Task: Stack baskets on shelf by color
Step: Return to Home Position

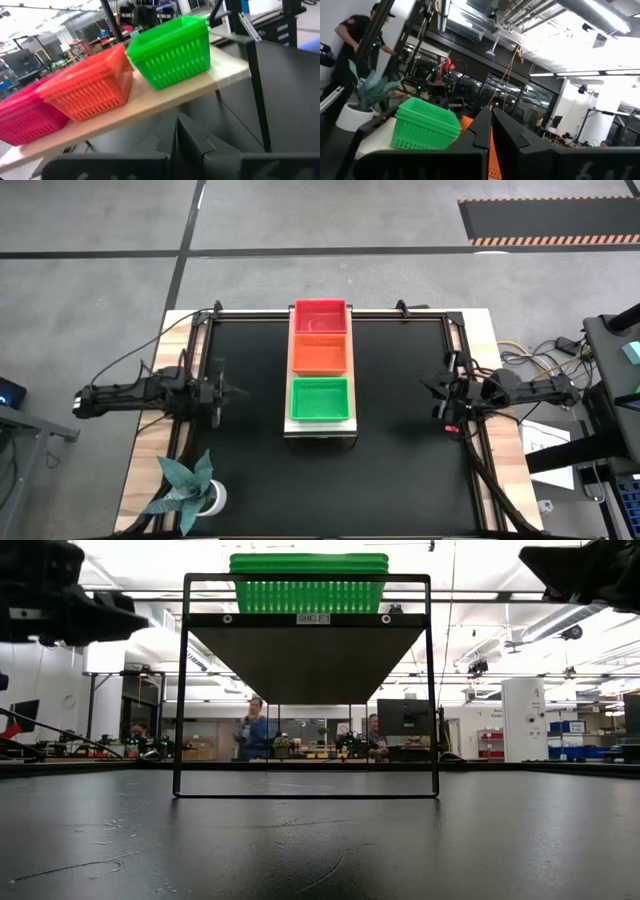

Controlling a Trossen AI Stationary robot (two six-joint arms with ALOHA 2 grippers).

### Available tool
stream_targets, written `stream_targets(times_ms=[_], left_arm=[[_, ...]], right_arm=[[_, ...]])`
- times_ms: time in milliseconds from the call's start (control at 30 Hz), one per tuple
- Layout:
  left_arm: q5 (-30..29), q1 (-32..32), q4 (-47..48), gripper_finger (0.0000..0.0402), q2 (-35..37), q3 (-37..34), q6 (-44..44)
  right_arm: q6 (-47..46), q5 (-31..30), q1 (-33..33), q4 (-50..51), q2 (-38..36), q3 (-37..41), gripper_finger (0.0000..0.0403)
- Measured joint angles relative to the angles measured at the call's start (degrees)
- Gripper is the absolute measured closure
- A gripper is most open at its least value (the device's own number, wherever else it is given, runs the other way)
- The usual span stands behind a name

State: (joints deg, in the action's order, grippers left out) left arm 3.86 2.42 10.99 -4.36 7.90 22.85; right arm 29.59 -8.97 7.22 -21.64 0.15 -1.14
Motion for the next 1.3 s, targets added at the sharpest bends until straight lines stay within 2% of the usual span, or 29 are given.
stream_targets(times_ms=[267, 433, 1300], left_arm=[[0.0, 0.0, 0.28, 0.0402, -0.94, -3.08, 0.0], [-0.09, 0.0, -1.83, 0.0402, -1.51, -3.72, 0.02], [-0.06, -0.02, -5.7, 0.0402, -5.72, -4.77, 0.02]], right_arm=[[-11.26, -0.55, 0.0, 3.78, 0.53, 0.06, 0.0394], [-14.71, -0.57, 0.0, 3.92, 2.05, 0.06, 0.0394], [-14.63, -0.57, 0.0, 5.15, 2.64, 0.06, 0.0394]])
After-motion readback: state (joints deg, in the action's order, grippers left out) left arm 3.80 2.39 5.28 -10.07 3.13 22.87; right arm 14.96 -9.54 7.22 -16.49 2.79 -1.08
